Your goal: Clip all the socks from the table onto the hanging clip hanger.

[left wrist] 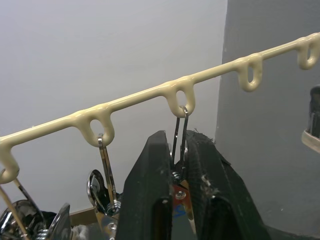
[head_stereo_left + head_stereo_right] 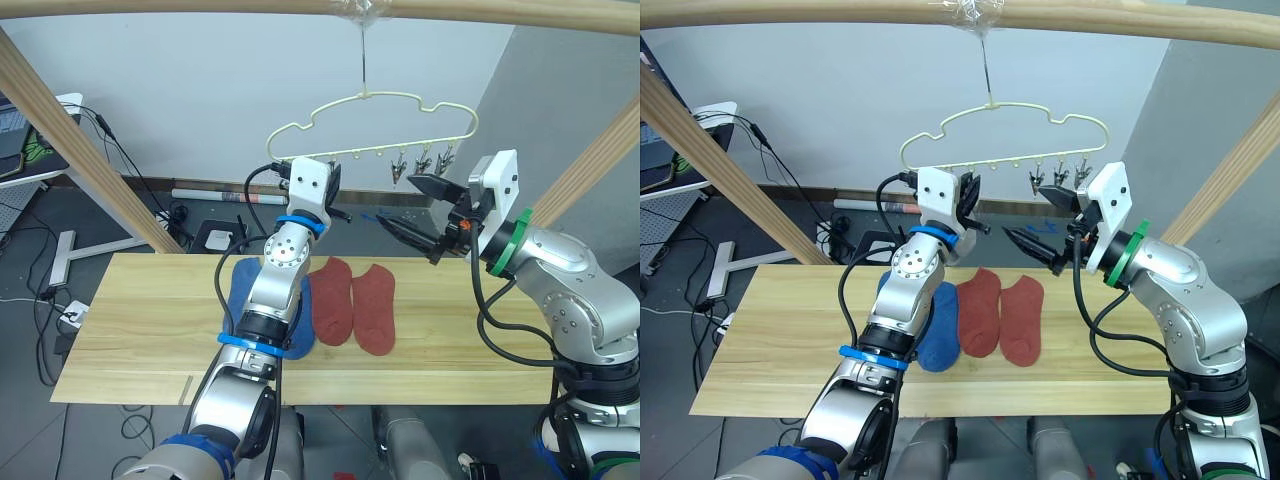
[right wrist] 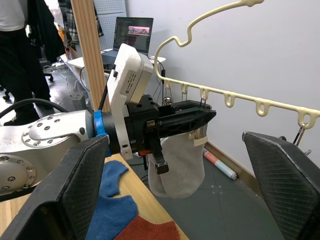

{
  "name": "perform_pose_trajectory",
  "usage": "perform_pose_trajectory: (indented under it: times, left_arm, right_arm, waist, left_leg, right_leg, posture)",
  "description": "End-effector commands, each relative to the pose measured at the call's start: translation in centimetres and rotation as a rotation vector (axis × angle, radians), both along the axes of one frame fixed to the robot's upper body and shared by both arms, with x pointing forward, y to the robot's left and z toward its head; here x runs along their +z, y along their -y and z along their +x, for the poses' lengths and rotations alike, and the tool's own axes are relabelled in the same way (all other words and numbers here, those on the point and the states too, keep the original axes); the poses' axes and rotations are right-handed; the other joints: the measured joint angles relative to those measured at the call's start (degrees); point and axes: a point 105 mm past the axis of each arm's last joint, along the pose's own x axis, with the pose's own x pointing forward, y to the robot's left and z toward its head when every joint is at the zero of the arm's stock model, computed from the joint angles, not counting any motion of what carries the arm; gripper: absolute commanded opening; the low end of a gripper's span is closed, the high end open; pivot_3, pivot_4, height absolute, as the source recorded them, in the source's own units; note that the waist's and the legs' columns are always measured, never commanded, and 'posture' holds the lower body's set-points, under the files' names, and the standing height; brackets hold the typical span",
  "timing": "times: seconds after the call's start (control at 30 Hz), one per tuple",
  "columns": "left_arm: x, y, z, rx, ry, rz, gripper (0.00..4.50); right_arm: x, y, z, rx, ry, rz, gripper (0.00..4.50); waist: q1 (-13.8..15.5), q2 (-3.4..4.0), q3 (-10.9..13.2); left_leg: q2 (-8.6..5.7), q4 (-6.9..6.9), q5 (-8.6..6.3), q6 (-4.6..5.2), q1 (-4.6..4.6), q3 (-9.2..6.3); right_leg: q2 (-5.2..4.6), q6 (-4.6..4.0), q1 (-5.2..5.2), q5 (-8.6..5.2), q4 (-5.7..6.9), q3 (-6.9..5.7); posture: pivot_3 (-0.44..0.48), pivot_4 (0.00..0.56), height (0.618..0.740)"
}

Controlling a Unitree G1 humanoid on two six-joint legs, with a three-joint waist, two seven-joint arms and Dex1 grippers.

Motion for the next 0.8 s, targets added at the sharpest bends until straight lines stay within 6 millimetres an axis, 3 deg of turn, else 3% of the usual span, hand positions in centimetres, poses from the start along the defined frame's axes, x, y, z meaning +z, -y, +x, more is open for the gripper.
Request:
perform_pose_trajectory:
  times: [0.03,0.17,0.23,0.4,0.53,0.7,0.8]
  left_arm:
    - [1.6,0.4,-0.3,-0.015,0.058,-0.01,0.09]
    - [1.8,0.5,-0.4,-0.036,0.045,-0.017,0.09]
    - [1.7,0.7,-0.5,-0.064,0.017,-0.009,0.09]
    - [0.7,0.0,-0.9,-0.138,-0.095,0.009,0.09]
    - [0.3,-0.5,-1.3,-0.199,-0.183,-0.002,0.09]
    - [0.4,-2.6,-1.4,-0.196,-0.234,0.024,0.09]
    - [0.3,-2.7,-1.6,-0.194,-0.239,0.028,0.09]
  right_arm:
    - [1.0,0.0,-0.5,0.007,0.047,0.001,4.5]
    - [0.3,-0.3,-0.5,0.012,0.036,-0.016,4.5]
    - [-1.2,-0.5,-0.2,-0.004,0.005,-0.07,4.5]
    - [-6.6,-0.1,2.3,-0.14,-0.103,-0.199,4.5]
    - [-9.9,-0.8,3.3,-0.169,-0.173,-0.232,4.5]
    - [-16.1,-2.2,5.5,-0.286,-0.353,-0.222,4.5]
    - [-17.6,-2.6,6.0,-0.312,-0.396,-0.226,4.5]
  waist:
    - [0.0,0.0,0.0]
    - [0.01,0.0,0.0]
    - [0.01,0.0,0.0]
    - [0.0,0.0,0.0]
    - [-0.29,0.01,0.0]
    - [-0.74,0.02,-0.01]
    - [-0.82,0.02,-0.01]
  left_leg:
    - [0.0,0.0,0.0,0.0,0.0,0.0]
    - [0.0,0.0,0.0,0.0,0.0,0.0]
    - [0.0,0.0,0.0,0.0,0.0,0.0]
    - [0.0,0.0,0.0,-0.01,0.03,0.0]
    - [0.01,0.01,0.01,-0.01,0.07,-0.01]
    - [0.03,0.0,0.01,-0.01,0.13,-0.02]
    - [0.03,0.01,0.01,-0.01,0.12,-0.02]
  right_leg:
    - [0.0,0.0,0.0,0.0,0.0,0.0]
    - [0.0,0.0,0.0,0.0,0.01,0.0]
    - [0.0,0.0,0.0,0.0,0.01,0.0]
    - [0.0,0.0,0.0,0.0,0.04,0.0]
    - [0.01,0.0,0.0,0.0,0.1,0.0]
    - [0.03,-0.01,0.04,0.0,0.11,-0.01]
    - [0.03,-0.02,0.04,0.0,0.13,0.0]
  posture:
    - [-0.054,0.262,0.74]
    - [-0.044,0.259,0.74]
    - [-0.044,0.259,0.74]
    - [-0.017,0.261,0.74]
    - [-0.017,0.261,0.74]
    - [0.014,0.267,0.74]
    - [0.025,0.266,0.74]
